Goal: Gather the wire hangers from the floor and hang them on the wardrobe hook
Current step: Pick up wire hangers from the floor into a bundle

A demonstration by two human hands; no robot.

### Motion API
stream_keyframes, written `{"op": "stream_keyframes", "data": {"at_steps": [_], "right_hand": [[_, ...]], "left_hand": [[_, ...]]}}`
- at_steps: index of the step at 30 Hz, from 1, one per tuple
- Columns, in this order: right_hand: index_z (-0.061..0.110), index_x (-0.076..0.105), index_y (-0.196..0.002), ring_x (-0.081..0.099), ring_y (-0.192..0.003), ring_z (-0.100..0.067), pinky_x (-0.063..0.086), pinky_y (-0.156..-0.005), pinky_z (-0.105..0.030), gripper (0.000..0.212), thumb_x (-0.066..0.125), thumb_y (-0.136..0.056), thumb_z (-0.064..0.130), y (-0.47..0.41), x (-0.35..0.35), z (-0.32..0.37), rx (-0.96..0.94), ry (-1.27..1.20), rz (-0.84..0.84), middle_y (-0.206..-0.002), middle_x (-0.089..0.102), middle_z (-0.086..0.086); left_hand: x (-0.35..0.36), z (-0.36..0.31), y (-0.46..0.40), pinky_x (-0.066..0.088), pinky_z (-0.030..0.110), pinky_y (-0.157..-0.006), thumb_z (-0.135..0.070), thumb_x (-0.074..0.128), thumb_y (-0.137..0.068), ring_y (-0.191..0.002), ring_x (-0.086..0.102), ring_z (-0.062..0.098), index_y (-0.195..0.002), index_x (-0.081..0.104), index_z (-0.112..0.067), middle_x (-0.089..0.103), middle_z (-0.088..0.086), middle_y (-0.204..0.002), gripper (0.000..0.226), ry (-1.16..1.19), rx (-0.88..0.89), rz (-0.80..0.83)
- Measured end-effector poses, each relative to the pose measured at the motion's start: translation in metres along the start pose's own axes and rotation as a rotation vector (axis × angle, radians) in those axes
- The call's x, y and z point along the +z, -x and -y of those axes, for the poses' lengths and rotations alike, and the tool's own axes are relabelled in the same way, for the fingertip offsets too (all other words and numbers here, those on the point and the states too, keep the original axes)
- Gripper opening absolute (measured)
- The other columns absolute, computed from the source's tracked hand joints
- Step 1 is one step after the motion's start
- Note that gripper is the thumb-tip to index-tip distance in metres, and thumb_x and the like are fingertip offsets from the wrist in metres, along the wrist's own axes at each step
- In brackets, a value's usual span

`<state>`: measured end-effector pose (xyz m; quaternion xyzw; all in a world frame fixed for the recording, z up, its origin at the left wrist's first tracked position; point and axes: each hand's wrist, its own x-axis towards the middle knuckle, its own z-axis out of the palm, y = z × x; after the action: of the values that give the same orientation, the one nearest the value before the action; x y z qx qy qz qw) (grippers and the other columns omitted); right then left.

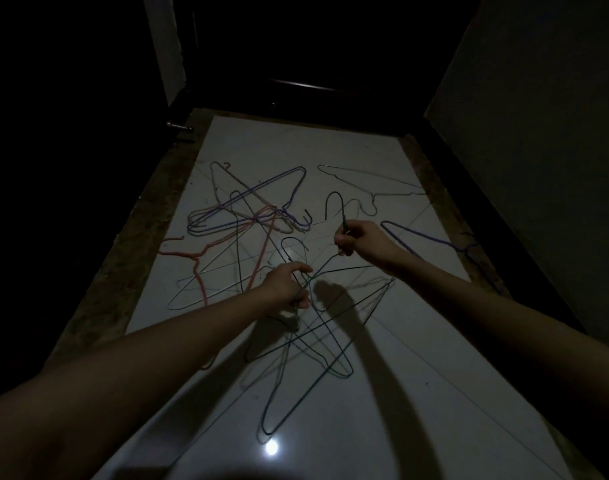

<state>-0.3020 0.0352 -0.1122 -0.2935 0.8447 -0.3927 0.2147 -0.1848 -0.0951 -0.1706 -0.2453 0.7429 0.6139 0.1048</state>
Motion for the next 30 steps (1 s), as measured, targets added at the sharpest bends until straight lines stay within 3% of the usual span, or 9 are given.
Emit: {"op": "stream_keyframes", "data": {"at_steps": [2, 5, 7, 11, 15, 19, 22, 26, 30], "right_hand": [[0.004, 0.054, -0.086, 0.051, -0.062, -0.010, 0.040, -0.051, -0.007, 0.012, 0.047, -0.095, 0.007, -0.001, -0.003, 0.009, -0.014, -0.025, -0.037, -0.070, 0.056, -0.004], [0.005, 0.054, -0.085, 0.049, -0.060, -0.009, 0.039, -0.051, -0.008, 0.013, 0.047, -0.095, 0.005, -0.002, -0.008, 0.023, -0.059, -0.064, -0.059, -0.068, 0.054, -0.004], [0.005, 0.055, -0.086, 0.050, -0.060, -0.008, 0.040, -0.052, -0.008, 0.012, 0.047, -0.095, 0.006, -0.003, -0.007, 0.027, -0.074, -0.045, -0.039, -0.068, 0.055, -0.003], [0.011, 0.056, -0.084, 0.053, -0.062, -0.007, 0.043, -0.056, -0.011, 0.013, 0.049, -0.095, 0.009, -0.006, -0.009, 0.031, -0.079, -0.013, -0.024, -0.070, 0.058, -0.002], [0.011, 0.054, -0.085, 0.050, -0.062, -0.009, 0.041, -0.057, -0.014, 0.013, 0.047, -0.096, 0.009, -0.010, -0.023, 0.044, -0.108, -0.040, -0.072, -0.070, 0.055, -0.001], [0.007, 0.054, -0.088, 0.048, -0.064, -0.012, 0.041, -0.063, -0.021, 0.015, 0.043, -0.097, 0.008, -0.011, -0.032, 0.049, -0.120, -0.056, -0.077, -0.070, 0.052, -0.002], [0.008, 0.055, -0.085, 0.048, -0.061, -0.012, 0.040, -0.062, -0.019, 0.019, 0.041, -0.097, 0.007, -0.010, -0.037, 0.053, -0.147, -0.079, -0.087, -0.065, 0.051, -0.003], [0.006, 0.057, -0.094, 0.050, -0.060, -0.002, 0.038, -0.057, -0.008, 0.019, 0.039, -0.098, 0.009, -0.011, -0.037, 0.066, -0.213, -0.073, -0.112, -0.068, 0.052, -0.001], [0.011, 0.060, -0.095, 0.056, -0.089, -0.012, 0.042, -0.077, -0.020, 0.018, 0.043, -0.098, 0.016, -0.016, -0.025, 0.065, -0.182, 0.057, -0.062, -0.093, 0.060, -0.002]], "left_hand": [[-0.002, 0.001, -0.002, 0.049, 0.022, -0.048, 0.014, 0.054, -0.085, -0.045, 0.056, 0.013, -0.132, 0.046, -0.009, 0.051, 0.012, -0.063, 0.054, 0.011, 0.009, -0.008], [-0.007, 0.002, -0.005, 0.058, 0.038, -0.068, 0.015, 0.055, -0.083, -0.068, 0.056, 0.026, -0.137, 0.042, -0.018, 0.045, 0.009, -0.082, 0.065, 0.042, 0.038, -0.073], [-0.011, 0.001, -0.007, 0.056, 0.045, -0.071, 0.017, 0.053, -0.084, -0.074, 0.056, 0.030, -0.140, 0.040, -0.024, 0.046, 0.009, -0.090, 0.071, 0.091, 0.086, -0.117], [-0.017, -0.020, -0.007, 0.051, 0.030, -0.054, 0.016, 0.050, -0.085, -0.070, 0.063, 0.023, -0.140, 0.027, -0.034, 0.050, 0.012, -0.105, 0.078, 0.114, 0.238, -0.157], [-0.025, -0.037, -0.013, 0.044, 0.024, -0.050, 0.019, 0.046, -0.085, -0.064, 0.064, 0.022, -0.135, 0.013, -0.028, 0.054, 0.012, -0.111, 0.076, 0.181, 0.284, -0.236], [-0.037, -0.047, -0.022, 0.040, 0.014, -0.046, 0.011, 0.045, -0.090, -0.063, 0.058, 0.012, -0.135, 0.033, -0.011, 0.056, 0.016, -0.116, 0.052, 0.273, 0.205, -0.256], [-0.046, -0.049, -0.025, 0.039, 0.014, -0.050, -0.004, 0.049, -0.095, -0.064, 0.052, 0.010, -0.129, 0.052, -0.004, 0.059, 0.010, -0.103, 0.035, 0.250, 0.213, -0.208], [-0.050, -0.050, -0.026, 0.035, 0.020, -0.053, -0.007, 0.053, -0.093, -0.056, 0.046, 0.010, -0.113, 0.060, -0.006, 0.057, 0.003, -0.081, 0.021, 0.323, 0.226, -0.266], [-0.052, -0.055, -0.024, 0.032, 0.015, -0.040, 0.000, 0.051, -0.093, -0.042, 0.047, 0.002, -0.097, 0.051, -0.008, 0.055, 0.007, -0.070, 0.009, 0.449, 0.235, -0.258]]}}
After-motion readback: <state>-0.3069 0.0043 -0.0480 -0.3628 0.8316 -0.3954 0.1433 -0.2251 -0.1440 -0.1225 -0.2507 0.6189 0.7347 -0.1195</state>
